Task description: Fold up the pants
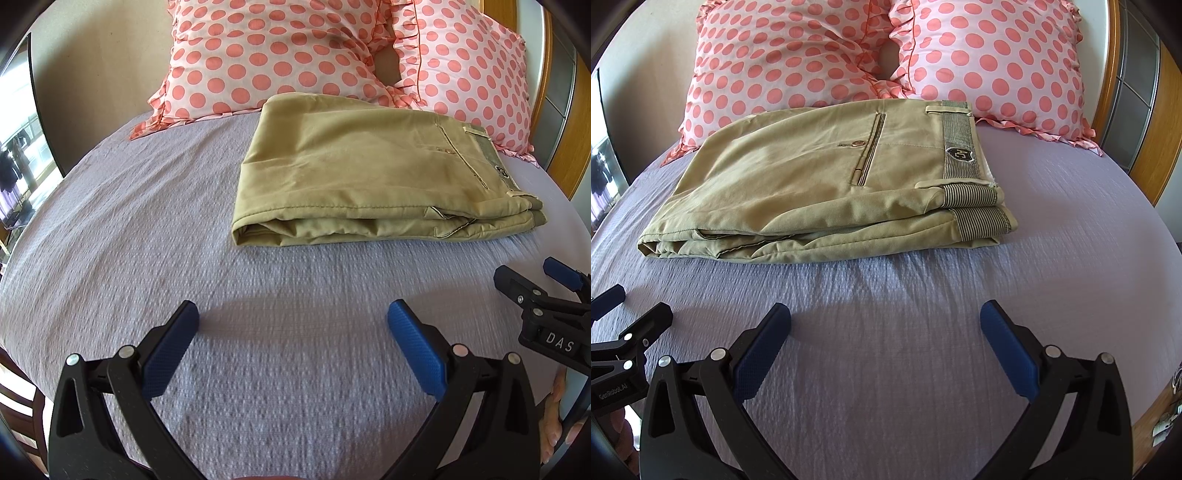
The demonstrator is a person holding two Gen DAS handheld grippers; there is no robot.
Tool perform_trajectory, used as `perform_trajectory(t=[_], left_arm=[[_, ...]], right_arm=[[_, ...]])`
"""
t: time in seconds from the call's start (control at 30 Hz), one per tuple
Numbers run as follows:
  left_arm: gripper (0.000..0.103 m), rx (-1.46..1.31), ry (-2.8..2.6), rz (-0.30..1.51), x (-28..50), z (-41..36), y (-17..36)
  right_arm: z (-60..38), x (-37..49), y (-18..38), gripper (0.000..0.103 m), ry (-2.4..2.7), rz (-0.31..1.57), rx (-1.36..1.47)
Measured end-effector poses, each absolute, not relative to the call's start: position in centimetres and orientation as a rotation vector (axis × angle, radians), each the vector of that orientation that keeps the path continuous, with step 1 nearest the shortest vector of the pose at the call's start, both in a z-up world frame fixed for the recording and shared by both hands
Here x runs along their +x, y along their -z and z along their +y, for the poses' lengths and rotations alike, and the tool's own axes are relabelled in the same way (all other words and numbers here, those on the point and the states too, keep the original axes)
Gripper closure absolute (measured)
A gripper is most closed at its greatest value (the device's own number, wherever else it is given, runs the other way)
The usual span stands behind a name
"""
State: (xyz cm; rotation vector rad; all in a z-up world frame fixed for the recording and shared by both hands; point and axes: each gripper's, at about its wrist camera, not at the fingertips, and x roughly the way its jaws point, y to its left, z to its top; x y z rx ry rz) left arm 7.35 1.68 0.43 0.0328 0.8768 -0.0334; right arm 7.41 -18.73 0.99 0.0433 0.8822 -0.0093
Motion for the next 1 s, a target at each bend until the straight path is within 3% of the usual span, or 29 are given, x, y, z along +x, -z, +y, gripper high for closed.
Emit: perform_trajectory(t=[1.0], left_arm=[[0.002,0.034,0.030,0.864,7.28,1.62,-0.41]], right_arm=[[-18.74,7.41,-0.98,0.001,0.008,0.881,0.043]])
